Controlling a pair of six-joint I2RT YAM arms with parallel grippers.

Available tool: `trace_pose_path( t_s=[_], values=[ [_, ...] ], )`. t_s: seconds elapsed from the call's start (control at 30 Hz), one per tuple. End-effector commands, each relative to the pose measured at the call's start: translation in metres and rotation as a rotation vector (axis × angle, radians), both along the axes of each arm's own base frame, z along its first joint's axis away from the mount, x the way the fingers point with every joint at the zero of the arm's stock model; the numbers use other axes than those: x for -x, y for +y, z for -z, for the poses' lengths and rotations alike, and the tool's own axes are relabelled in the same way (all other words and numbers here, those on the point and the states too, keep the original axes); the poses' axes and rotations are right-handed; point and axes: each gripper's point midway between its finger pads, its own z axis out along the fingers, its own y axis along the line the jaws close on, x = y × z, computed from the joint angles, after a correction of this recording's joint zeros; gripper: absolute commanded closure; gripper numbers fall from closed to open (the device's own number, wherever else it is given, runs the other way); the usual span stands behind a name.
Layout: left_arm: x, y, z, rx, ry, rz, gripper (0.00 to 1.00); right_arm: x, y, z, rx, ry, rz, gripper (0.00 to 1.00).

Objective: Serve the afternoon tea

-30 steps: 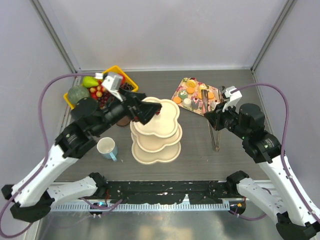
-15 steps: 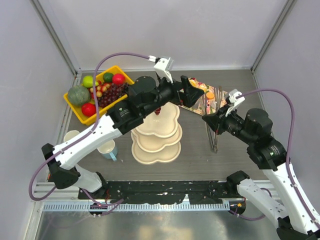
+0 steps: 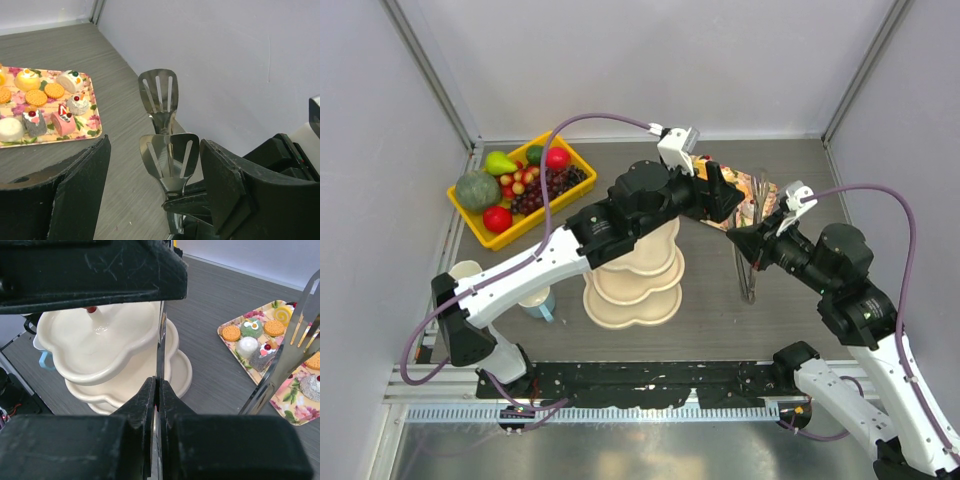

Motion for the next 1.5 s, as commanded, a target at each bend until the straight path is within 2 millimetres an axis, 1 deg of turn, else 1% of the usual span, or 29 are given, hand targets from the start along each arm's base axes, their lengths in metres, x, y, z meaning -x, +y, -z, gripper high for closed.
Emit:
trace_pose_path(
  t_s=[0.0,0.07,0.27,0.37,0.5,0.53,0.57,0.6,0.63,0.67,0.7,0.73,0.77,0.8,0.83,0.87,1.0,1.07,1.17,1.3,1.43,1.47],
  values=[
    [0.004,-0.004,-0.026,0.081,-0.021,0.001,0.26,-0.004,0.004,-0.022,-0.055,-0.082,-0.003,0.95],
    [0.006,-0.005,-0.028,0.1,-0.011,0.011,0.32,-0.005,0.004,-0.022,-0.061,-0.081,-0.001,0.95],
    [0.008,-0.013,-0.022,0.119,0.025,0.028,0.45,-0.009,0.006,-0.019,-0.065,-0.077,0.0,0.95],
    [0.006,-0.012,-0.022,0.125,0.026,0.019,0.52,-0.01,0.007,-0.018,-0.064,-0.072,-0.001,0.95],
    [0.005,-0.009,-0.026,0.142,0.025,0.001,0.66,-0.012,0.008,-0.015,-0.06,-0.065,0.002,0.95],
    [0.004,-0.007,-0.027,0.15,0.024,-0.005,0.69,-0.013,0.007,-0.013,-0.059,-0.06,0.005,0.93],
    [0.002,-0.006,-0.028,0.157,0.023,-0.014,0.71,-0.013,0.007,-0.014,-0.061,-0.062,0.008,0.84],
    [0.001,-0.005,-0.027,0.163,0.025,-0.021,0.73,-0.014,0.007,-0.013,-0.062,-0.06,0.011,0.78],
    [0.0,-0.003,-0.03,0.176,0.026,-0.027,0.75,-0.014,0.006,-0.013,-0.062,-0.062,0.017,0.64],
    [-0.002,-0.001,-0.031,0.186,0.03,-0.034,0.77,-0.013,0.005,-0.013,-0.062,-0.063,0.02,0.57],
    [-0.003,-0.001,-0.03,0.187,0.036,-0.038,0.79,-0.015,0.001,-0.013,-0.06,-0.067,0.043,0.4],
    [-0.005,0.001,-0.03,0.191,0.04,-0.042,0.8,-0.016,-0.004,-0.014,-0.059,-0.073,0.076,0.31],
    [-0.007,0.003,-0.031,0.197,0.045,-0.047,0.82,-0.016,-0.009,-0.013,-0.045,-0.074,0.094,0.19],
    [-0.01,0.004,-0.038,0.225,0.037,-0.05,0.83,-0.019,-0.015,-0.012,-0.035,-0.076,0.131,0.13],
    [-0.013,0.006,-0.04,0.237,0.04,-0.054,0.83,-0.017,-0.019,-0.01,-0.016,-0.08,0.147,0.01],
    [-0.015,0.008,-0.043,0.25,0.044,-0.058,0.84,-0.019,-0.025,-0.008,0.0,-0.083,0.176,0.04],
    [-0.021,0.02,-0.052,0.295,0.049,-0.077,0.85,-0.015,-0.039,0.008,0.064,-0.062,0.227,0.05],
    [-0.023,0.026,-0.055,0.315,0.048,-0.087,0.85,-0.015,-0.043,0.016,0.079,-0.047,0.243,0.04],
    [-0.025,0.032,-0.061,0.343,0.048,-0.095,0.84,-0.01,-0.04,0.025,0.074,-0.041,0.216,0.05],
    [-0.025,0.038,-0.066,0.379,0.048,-0.098,0.85,-0.008,-0.03,0.03,0.069,-0.043,0.158,0.05],
    [-0.018,0.038,-0.072,0.398,0.048,-0.063,0.85,-0.015,-0.032,0.034,0.076,-0.043,0.185,0.05],
    [-0.016,0.037,-0.072,0.402,0.054,-0.055,0.85,-0.017,-0.031,0.031,0.073,-0.054,0.183,0.04]
  ],
)
